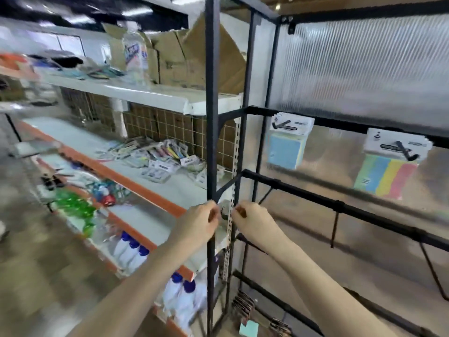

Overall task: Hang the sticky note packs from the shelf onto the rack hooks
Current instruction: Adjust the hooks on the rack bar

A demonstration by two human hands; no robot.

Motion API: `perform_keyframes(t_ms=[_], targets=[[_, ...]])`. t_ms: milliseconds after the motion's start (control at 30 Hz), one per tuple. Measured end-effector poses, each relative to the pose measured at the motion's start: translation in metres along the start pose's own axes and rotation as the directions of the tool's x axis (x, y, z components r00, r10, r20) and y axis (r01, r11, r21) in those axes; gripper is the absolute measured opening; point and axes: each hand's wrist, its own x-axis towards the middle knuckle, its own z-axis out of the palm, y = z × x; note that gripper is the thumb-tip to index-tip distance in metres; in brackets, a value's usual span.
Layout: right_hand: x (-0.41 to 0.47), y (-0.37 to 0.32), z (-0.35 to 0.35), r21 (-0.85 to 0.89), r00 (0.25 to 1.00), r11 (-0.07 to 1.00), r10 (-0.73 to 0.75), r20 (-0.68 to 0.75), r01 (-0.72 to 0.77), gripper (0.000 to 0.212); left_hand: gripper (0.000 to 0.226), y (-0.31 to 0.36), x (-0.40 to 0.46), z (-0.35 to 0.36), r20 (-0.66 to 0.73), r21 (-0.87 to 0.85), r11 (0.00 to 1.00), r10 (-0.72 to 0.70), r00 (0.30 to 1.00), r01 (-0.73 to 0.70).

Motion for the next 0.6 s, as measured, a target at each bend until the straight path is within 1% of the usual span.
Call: perform_keyframes(t_ms=[67, 200, 333, 500, 600], targets=[[0.013, -0.019, 0.025, -0.003, 0.999, 0.999, -0.032, 0.039, 0.032, 0.025, 0.013, -0.027, -0.002, -0.011, -0.006, 0.050, 0.997, -0.060, 0.998, 0.060], [0.037, -0.051, 0.070, 0.006, 0.986, 0.996, -0.088, 0.138, 0.088, 0.023, 0.016, -0.076, -0.003, -0.026, 0.015, 0.063, 0.978, -0.199, 0.980, 0.198], [0.071, -0.072, 0.107, -0.039, 0.971, 0.986, -0.150, 0.183, 0.160, 0.022, 0.020, -0.118, 0.002, -0.035, 0.002, 0.088, 0.949, -0.305, 0.952, 0.304], [0.127, -0.092, 0.152, -0.058, 0.961, 0.985, -0.144, 0.234, 0.162, 0.024, 0.020, -0.170, 0.029, -0.044, -0.002, 0.157, 0.910, -0.389, 0.921, 0.384], [0.164, -0.100, 0.176, -0.054, 0.961, 0.988, -0.127, 0.246, 0.145, 0.020, 0.022, -0.197, 0.053, -0.047, -0.003, 0.169, 0.890, -0.429, 0.903, 0.423]])
